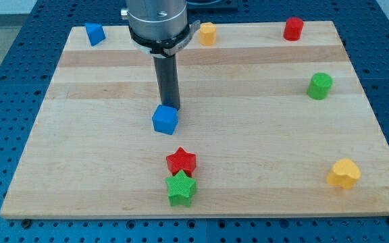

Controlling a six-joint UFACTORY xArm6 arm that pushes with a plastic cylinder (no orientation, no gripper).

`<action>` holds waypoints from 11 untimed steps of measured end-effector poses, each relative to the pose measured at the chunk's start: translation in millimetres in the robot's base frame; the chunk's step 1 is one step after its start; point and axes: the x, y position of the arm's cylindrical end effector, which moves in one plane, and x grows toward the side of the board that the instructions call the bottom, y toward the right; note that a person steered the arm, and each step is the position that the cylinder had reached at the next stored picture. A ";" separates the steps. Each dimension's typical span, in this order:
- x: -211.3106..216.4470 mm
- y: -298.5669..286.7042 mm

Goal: Move the blue cube into the red star

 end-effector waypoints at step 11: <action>57.7 -54.2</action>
